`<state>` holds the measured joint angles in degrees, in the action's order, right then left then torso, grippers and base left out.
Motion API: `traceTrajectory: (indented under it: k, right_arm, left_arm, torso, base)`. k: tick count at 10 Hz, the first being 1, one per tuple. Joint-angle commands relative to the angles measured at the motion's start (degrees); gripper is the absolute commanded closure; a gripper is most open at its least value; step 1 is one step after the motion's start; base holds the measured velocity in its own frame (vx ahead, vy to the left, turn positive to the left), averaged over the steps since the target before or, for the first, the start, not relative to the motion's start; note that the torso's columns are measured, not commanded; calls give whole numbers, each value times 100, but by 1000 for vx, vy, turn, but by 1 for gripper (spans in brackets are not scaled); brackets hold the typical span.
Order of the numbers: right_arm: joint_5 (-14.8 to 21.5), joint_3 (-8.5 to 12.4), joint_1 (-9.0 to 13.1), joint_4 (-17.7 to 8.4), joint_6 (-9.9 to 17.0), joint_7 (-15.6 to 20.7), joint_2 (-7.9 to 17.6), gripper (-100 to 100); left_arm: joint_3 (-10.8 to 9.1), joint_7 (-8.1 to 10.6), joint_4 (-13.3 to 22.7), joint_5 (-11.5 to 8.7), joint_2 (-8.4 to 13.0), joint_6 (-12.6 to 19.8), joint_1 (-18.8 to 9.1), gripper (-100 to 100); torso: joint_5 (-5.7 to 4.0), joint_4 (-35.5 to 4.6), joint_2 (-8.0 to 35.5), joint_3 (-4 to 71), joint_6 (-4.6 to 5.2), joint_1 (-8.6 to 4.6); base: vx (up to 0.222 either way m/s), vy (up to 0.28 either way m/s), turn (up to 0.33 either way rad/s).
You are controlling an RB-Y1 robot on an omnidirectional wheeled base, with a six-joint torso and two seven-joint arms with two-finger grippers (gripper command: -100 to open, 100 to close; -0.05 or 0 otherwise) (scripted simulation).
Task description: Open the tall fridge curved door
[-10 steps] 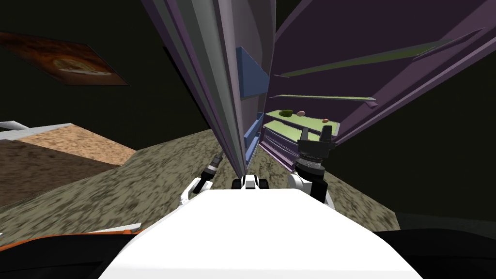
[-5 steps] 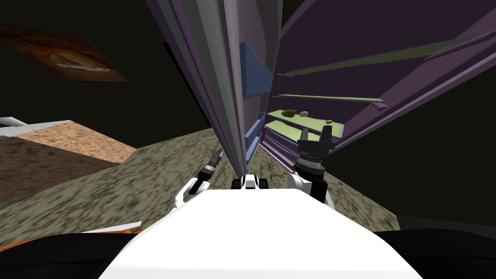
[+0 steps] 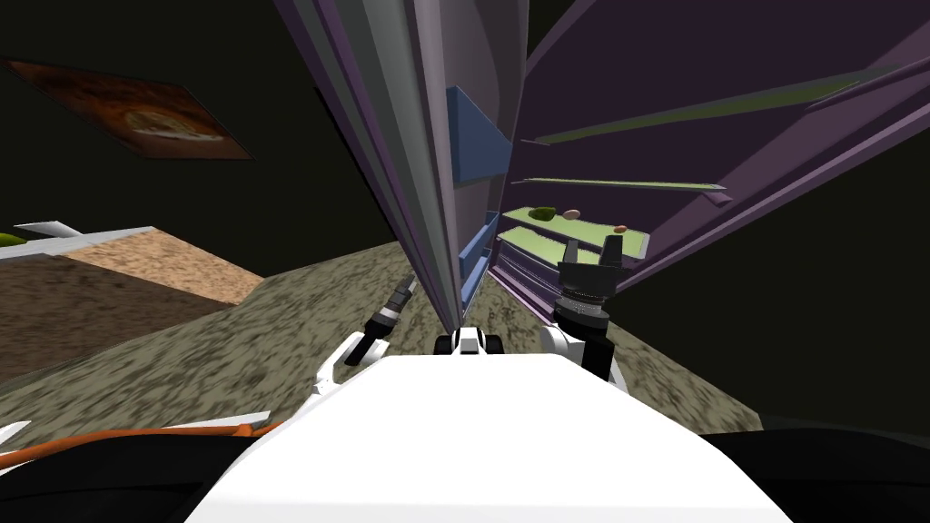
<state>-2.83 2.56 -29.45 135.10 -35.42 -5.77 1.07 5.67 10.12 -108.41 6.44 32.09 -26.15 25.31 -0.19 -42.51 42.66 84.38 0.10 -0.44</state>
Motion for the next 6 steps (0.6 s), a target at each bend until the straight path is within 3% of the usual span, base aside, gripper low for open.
traceTrajectory:
  k: [1, 2, 6]
  right_arm:
    - [0, 0, 0, 0, 0, 0, 0, 0]
    - [0, 0, 0, 0, 0, 0, 0, 0]
    - [0, 0, 0, 0, 0, 0, 0, 0]
  left_arm:
    - [-39, 66, -109, -34, 93, 32, 36, -100]
    - [-51, 83, -112, -40, 103, 47, 41, 0]
    - [-73, 87, -106, -48, 101, 61, 30, 0]
  torso:
    - [3, 3, -3, 0, -3, 7]
    - [8, 8, -7, 1, -3, 17]
    - [19, 23, -34, 15, -9, 41]
  base:
    - [4, -2, 16]
    - [0, 0, 0]
    - [0, 0, 0]
